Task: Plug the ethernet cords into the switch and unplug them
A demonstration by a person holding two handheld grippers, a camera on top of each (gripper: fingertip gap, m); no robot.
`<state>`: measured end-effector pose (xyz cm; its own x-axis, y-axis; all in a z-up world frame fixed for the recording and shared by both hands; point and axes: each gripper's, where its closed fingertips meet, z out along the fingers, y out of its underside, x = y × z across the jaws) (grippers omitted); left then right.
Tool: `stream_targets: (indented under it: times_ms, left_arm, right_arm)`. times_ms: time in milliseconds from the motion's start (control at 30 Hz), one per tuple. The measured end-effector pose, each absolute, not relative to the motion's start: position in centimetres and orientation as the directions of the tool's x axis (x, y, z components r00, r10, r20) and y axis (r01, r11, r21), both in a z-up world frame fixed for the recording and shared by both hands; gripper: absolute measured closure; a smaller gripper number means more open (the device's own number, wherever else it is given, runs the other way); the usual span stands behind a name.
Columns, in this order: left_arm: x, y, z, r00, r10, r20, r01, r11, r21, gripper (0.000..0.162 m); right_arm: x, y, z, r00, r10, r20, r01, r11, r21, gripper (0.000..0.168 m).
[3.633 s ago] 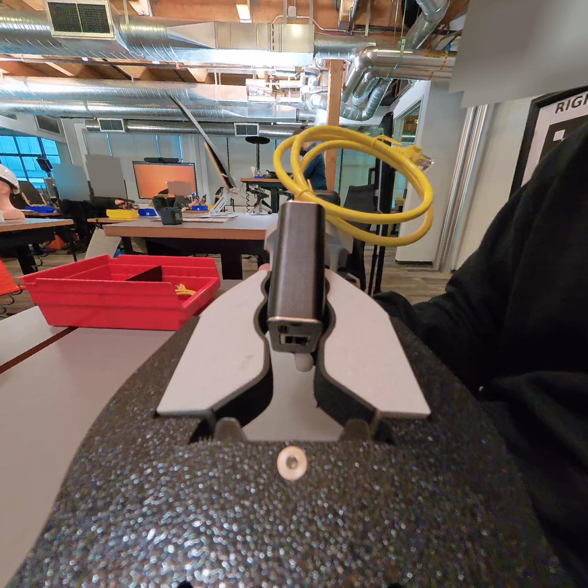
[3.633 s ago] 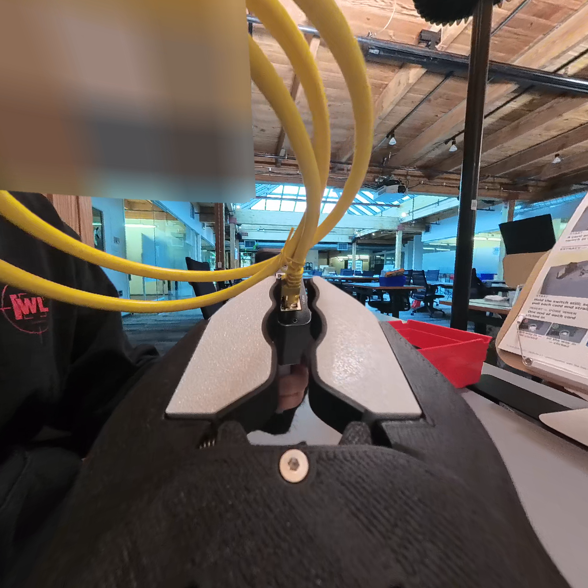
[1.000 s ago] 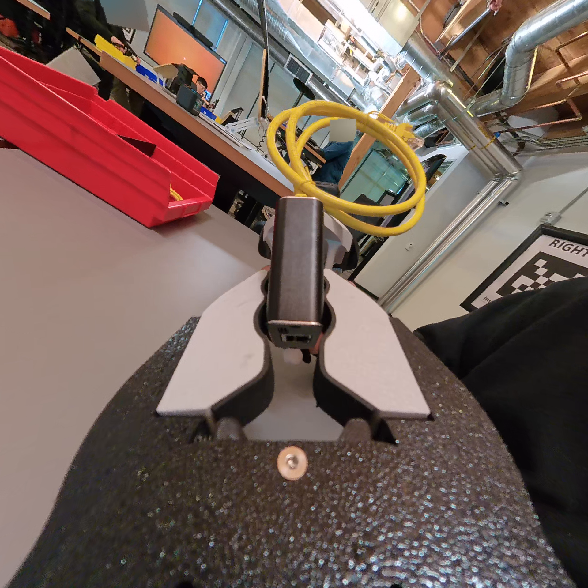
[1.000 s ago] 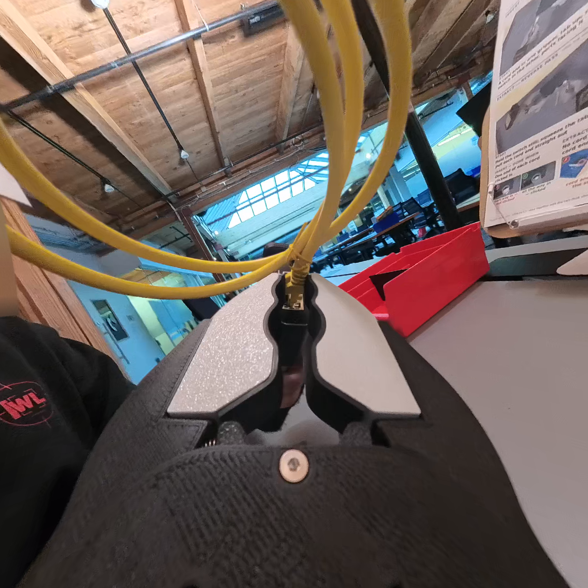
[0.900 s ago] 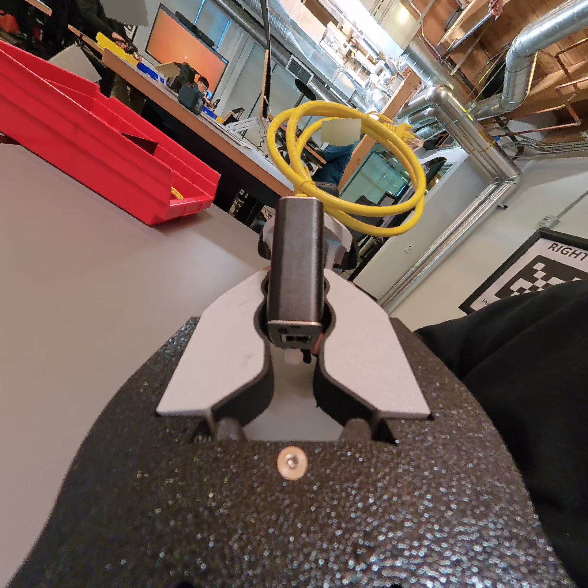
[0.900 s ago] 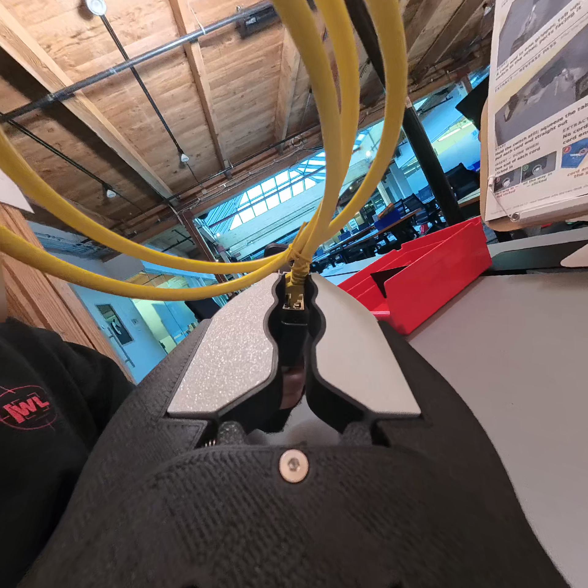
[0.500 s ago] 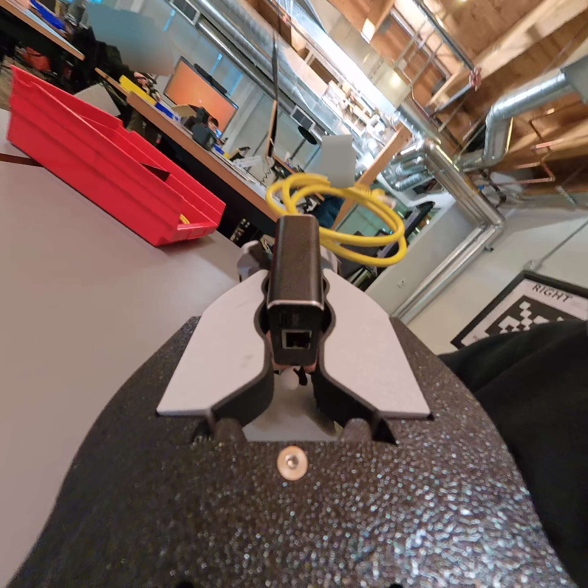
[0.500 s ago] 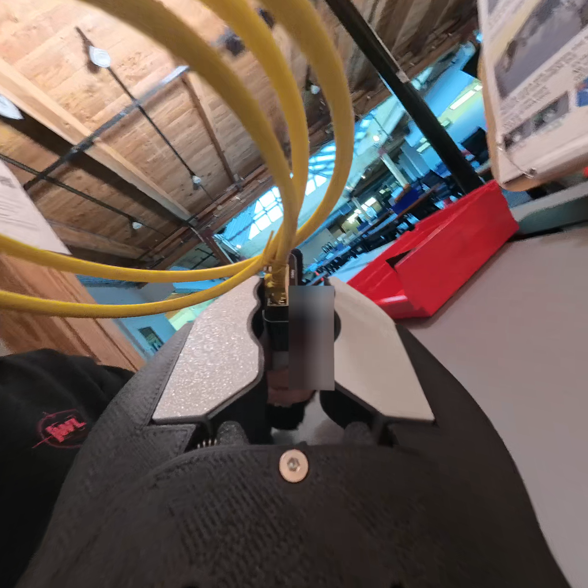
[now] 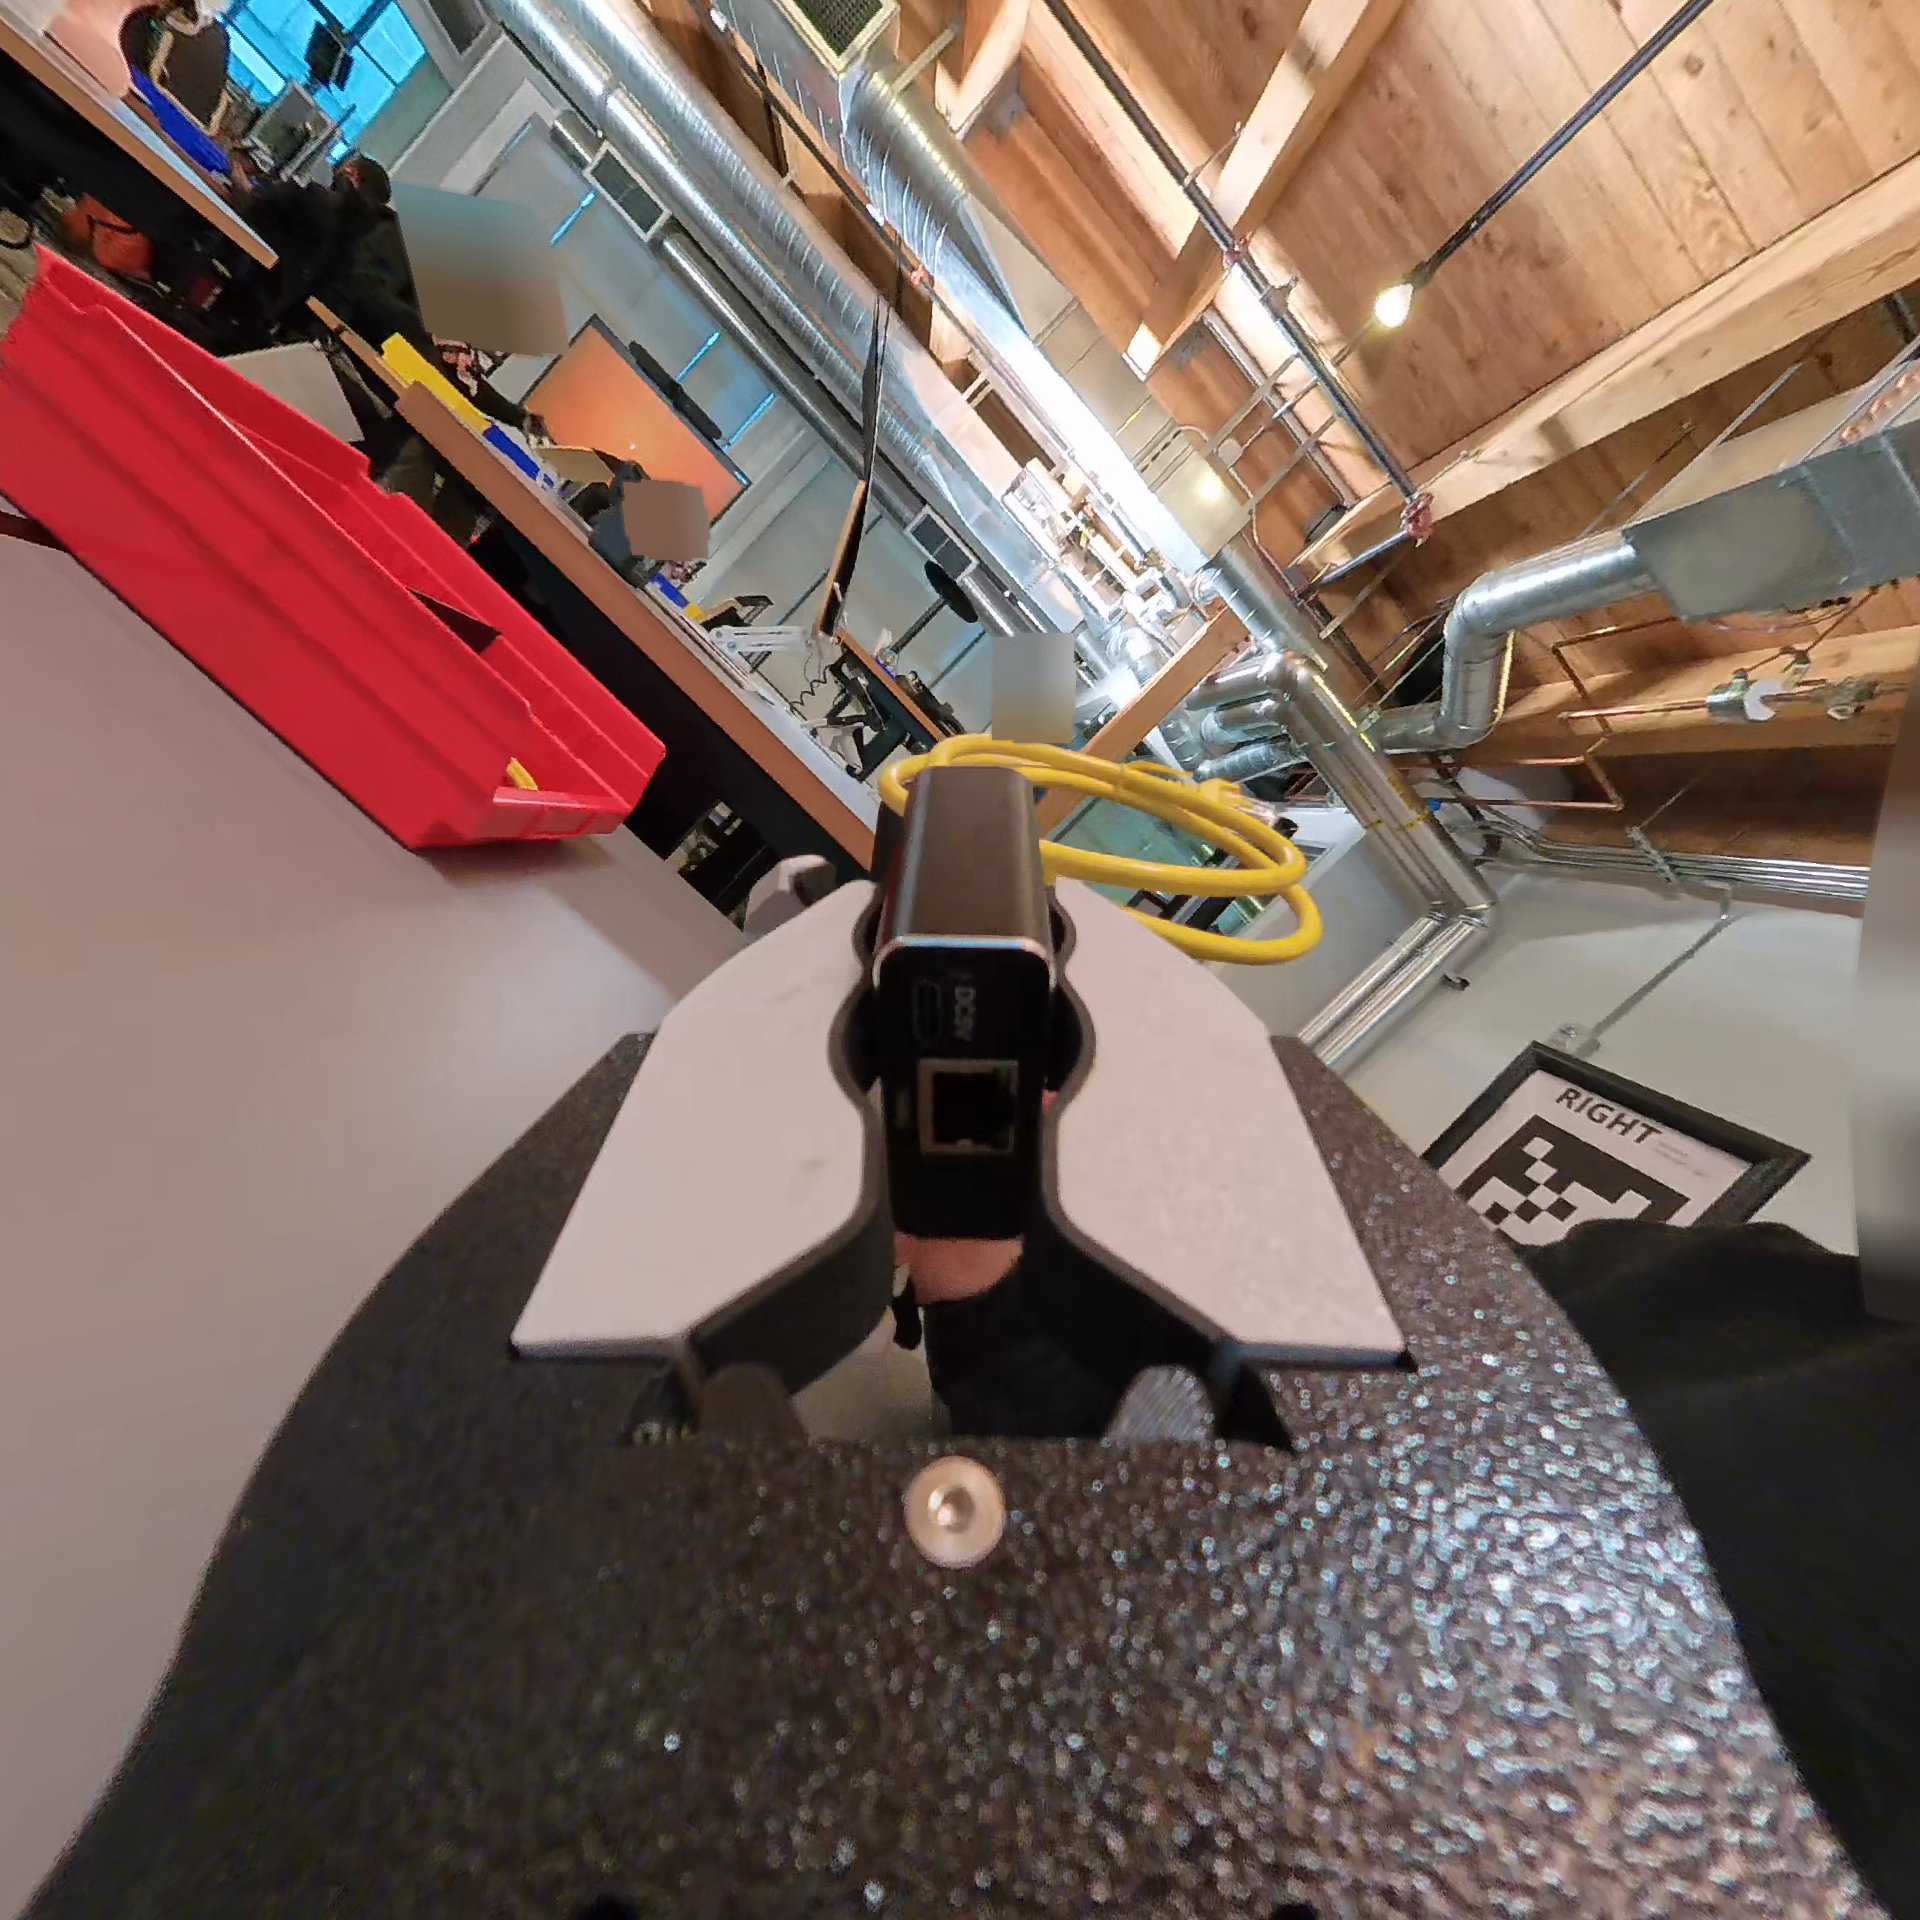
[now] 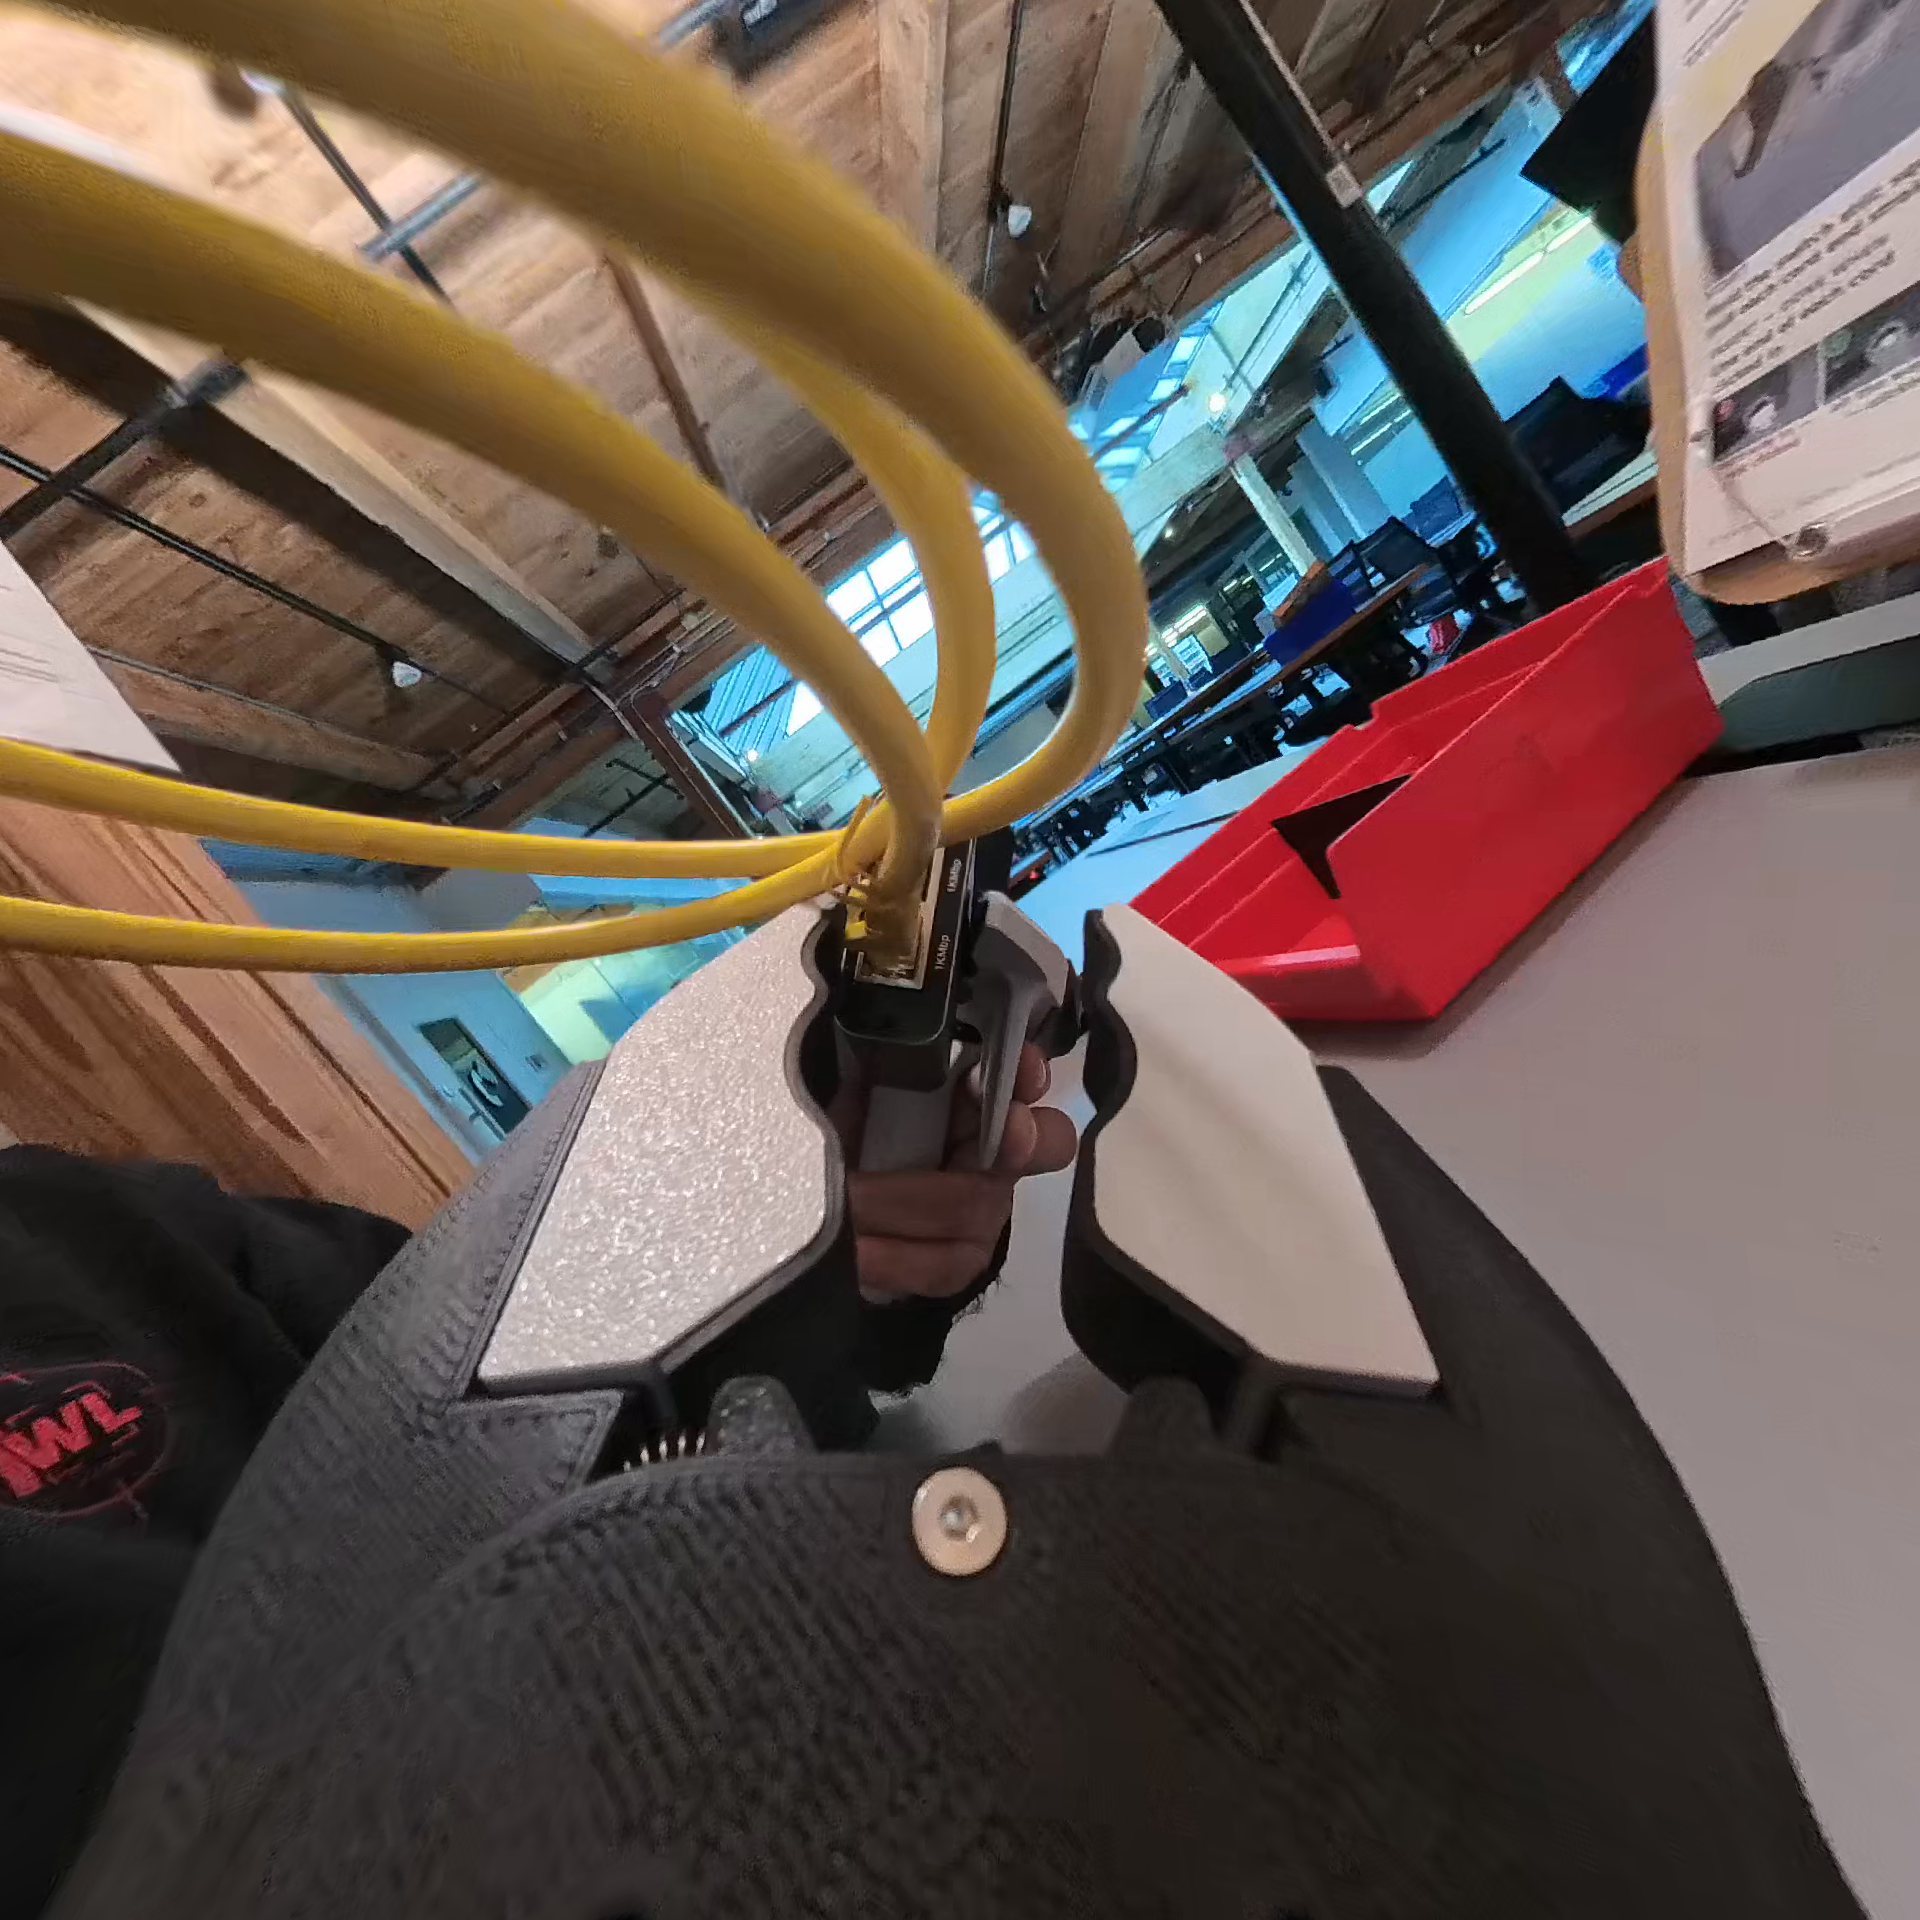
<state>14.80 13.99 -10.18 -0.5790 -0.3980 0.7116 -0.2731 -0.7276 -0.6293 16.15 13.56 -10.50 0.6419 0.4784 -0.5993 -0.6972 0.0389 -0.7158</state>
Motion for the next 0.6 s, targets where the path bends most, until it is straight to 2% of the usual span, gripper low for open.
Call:
stream_targets:
  times_ms: [100, 233, 300, 367, 433, 600]
  left_arm:
    - [13.7, 12.9, -10.2, -0.559, -0.437, 0.705, -0.254, -0.719, -0.647, 0.136]
    - [11.7, 12.1, -9.3, -0.536, -0.452, 0.713, -0.176, -0.766, -0.618, 0.136]
    - [10.5, 11.2, -8.6, -0.526, -0.495, 0.692, -0.143, -0.750, -0.645, 0.137]
    - [9.1, 9.9, -7.7, -0.526, -0.516, 0.677, -0.121, -0.742, -0.659, 0.136]
    - [7.7, 8.4, -6.8, -0.540, -0.528, 0.655, -0.100, -0.733, -0.673, 0.136]
    - [4.9, 5.8, -5.5, -0.540, -0.577, 0.613, -0.022, -0.718, -0.696, 0.136]
  right_arm:
    - [13.5, 13.6, -10.7, 0.659, 0.488, -0.572, -0.648, -0.017, -0.761, 0.118]
    - [11.8, 12.7, -9.1, 0.687, 0.498, -0.529, -0.645, 0.083, -0.760, 0.134]
    - [11.3, 11.9, -8.1, 0.708, 0.475, -0.522, -0.644, 0.133, -0.753, 0.133]
    - [9.4, 10.5, -6.8, 0.672, 0.535, -0.512, -0.665, 0.131, -0.735, 0.146]
    - [7.9, 9.1, -5.7, 0.651, 0.559, -0.513, -0.689, 0.151, -0.709, 0.147]
    - [5.0, 6.1, -4.3, 0.680, 0.572, -0.458, -0.652, 0.187, -0.734, 0.151]
